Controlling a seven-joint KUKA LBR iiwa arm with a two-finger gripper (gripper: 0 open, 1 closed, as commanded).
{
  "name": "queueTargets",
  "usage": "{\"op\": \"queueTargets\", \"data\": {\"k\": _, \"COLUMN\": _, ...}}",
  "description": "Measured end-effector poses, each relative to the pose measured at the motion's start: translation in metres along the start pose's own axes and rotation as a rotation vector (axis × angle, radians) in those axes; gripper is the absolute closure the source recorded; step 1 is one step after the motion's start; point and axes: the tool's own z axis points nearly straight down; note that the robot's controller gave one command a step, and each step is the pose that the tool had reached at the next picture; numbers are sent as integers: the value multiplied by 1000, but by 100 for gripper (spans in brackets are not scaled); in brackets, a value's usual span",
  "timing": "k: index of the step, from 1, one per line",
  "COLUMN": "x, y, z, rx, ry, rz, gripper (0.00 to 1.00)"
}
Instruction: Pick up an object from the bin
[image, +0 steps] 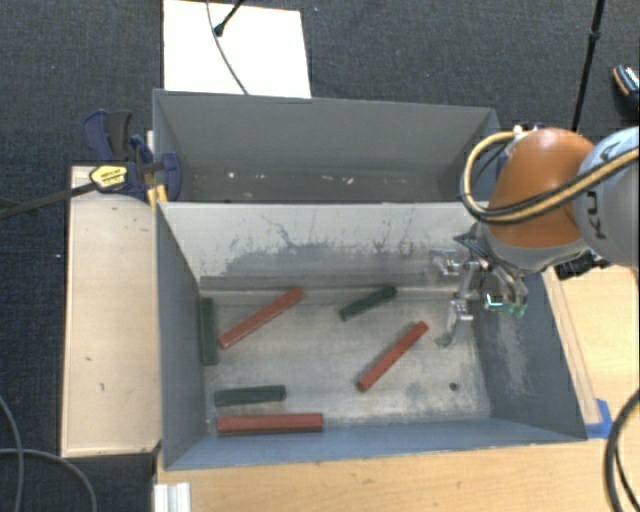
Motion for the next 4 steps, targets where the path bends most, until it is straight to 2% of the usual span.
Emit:
{"op": "queueTargets", "data": {"k": 1, "x": 52, "y": 70, "z": 59, "rx": -3, "ry": -2, "rz": -252, "gripper": 0}}
{"op": "queueTargets", "data": {"k": 2, "x": 75, "y": 81, "z": 26, "rx": 0, "ry": -5, "rz": -312, "gripper": 0}}
{"op": "queueTargets", "data": {"k": 3, "x": 53, "y": 86, "z": 25, "rx": 1, "ry": -10, "rz": -350, "gripper": 0}}
{"op": "queueTargets", "data": {"k": 4, "x": 77, "y": 81, "z": 58, "rx": 1, "ry": -3, "rz": -486, "gripper": 0}}
